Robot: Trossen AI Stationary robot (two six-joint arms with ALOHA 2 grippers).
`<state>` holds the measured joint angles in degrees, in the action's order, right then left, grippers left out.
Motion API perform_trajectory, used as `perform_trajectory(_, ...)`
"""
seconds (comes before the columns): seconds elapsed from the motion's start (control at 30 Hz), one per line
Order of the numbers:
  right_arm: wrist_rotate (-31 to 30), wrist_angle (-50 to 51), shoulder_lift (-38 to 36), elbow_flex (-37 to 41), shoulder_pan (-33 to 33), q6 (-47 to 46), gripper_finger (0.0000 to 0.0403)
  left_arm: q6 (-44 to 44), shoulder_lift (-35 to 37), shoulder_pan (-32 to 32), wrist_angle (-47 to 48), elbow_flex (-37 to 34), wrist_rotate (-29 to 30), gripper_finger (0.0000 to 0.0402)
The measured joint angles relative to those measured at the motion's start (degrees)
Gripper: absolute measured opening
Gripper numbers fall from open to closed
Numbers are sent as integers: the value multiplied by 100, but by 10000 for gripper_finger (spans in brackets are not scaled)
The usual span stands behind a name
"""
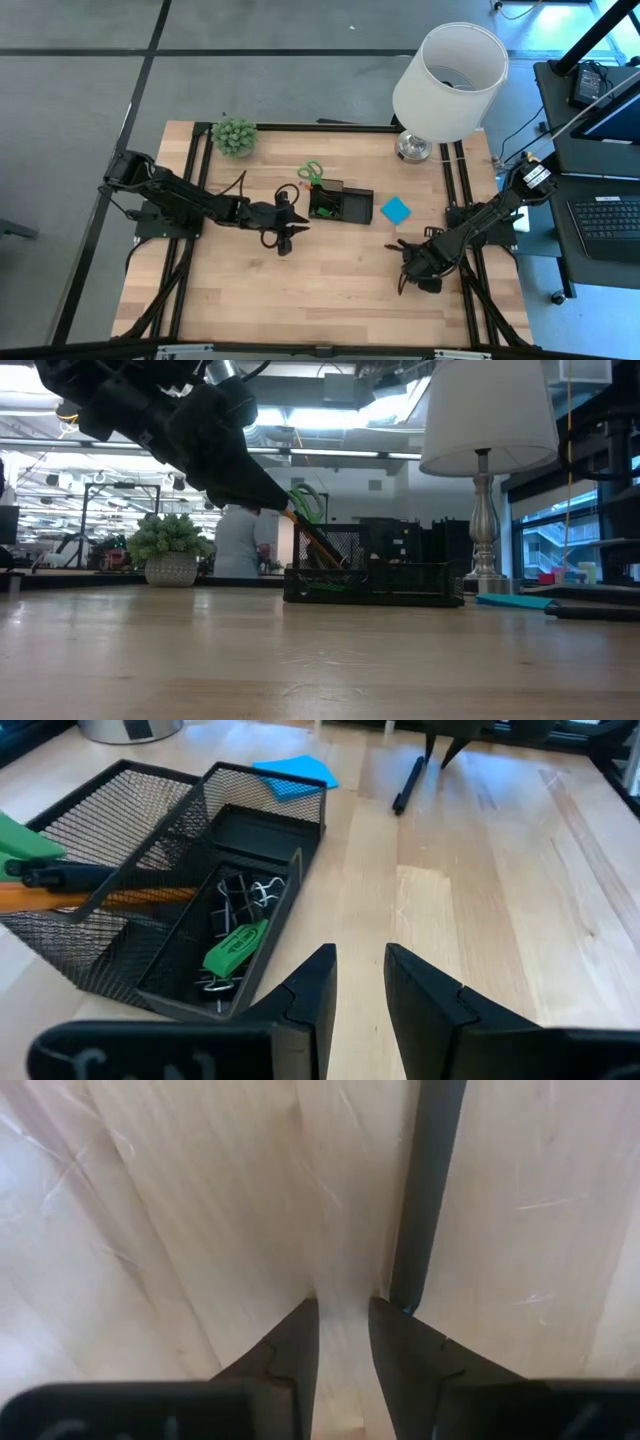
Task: Pick and place office supplies into organizer
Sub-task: Put the black pen into the black organizer
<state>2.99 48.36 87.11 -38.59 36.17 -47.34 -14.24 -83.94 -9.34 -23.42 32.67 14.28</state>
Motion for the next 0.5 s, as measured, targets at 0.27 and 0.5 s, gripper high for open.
perform_trajectory(0.27, 306, 259, 7, -15, -12, -81, 96, -20, 0, -2, 2, -1, -72, 82)
perform_trajectory(0.5, 860, 438, 15, 4, -5, -331, 96, -15, 0, -2, 2, -1, -157, 82)
